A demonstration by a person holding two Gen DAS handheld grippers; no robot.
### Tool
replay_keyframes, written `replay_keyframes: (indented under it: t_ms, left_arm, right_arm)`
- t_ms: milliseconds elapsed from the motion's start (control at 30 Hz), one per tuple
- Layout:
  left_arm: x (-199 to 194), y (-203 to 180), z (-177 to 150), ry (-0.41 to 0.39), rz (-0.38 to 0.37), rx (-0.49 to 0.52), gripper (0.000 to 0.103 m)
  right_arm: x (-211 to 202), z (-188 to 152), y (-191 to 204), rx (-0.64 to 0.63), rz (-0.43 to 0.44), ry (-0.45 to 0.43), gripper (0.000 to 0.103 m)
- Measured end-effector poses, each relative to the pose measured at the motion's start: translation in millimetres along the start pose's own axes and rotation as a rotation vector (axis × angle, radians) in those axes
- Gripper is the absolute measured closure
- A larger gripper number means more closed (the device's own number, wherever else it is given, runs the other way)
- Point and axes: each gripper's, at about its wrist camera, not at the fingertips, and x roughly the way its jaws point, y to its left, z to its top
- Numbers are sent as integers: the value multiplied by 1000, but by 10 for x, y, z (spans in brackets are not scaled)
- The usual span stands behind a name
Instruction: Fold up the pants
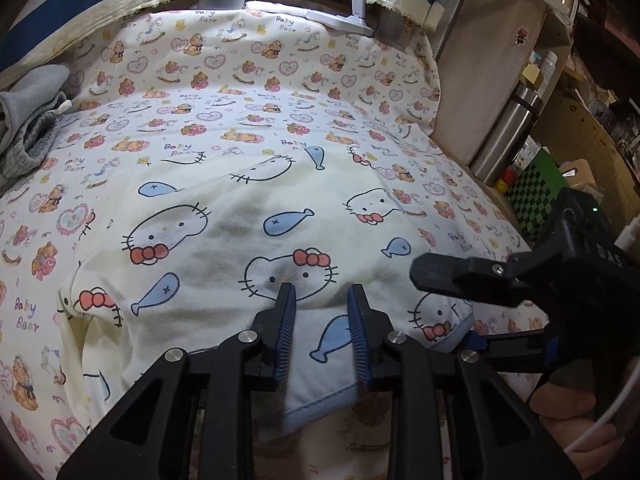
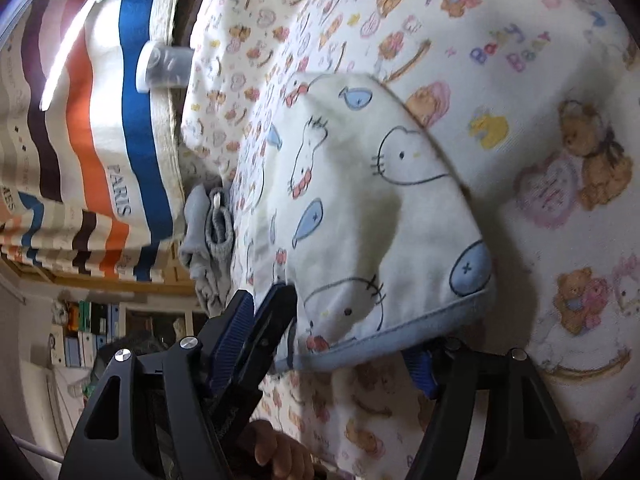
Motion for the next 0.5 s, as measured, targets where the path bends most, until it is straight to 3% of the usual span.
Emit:
replay_keyframes:
  t_ms: [233,500]
  left_arm:
    - [-118,-59,-71,-27,21,59,77]
    - [-218,-218,-238,-15,71,241,77]
  right_arm:
    - [-26,-15,23,38,61,-23,34]
    - [-67,99,247,-33,70,-43,37]
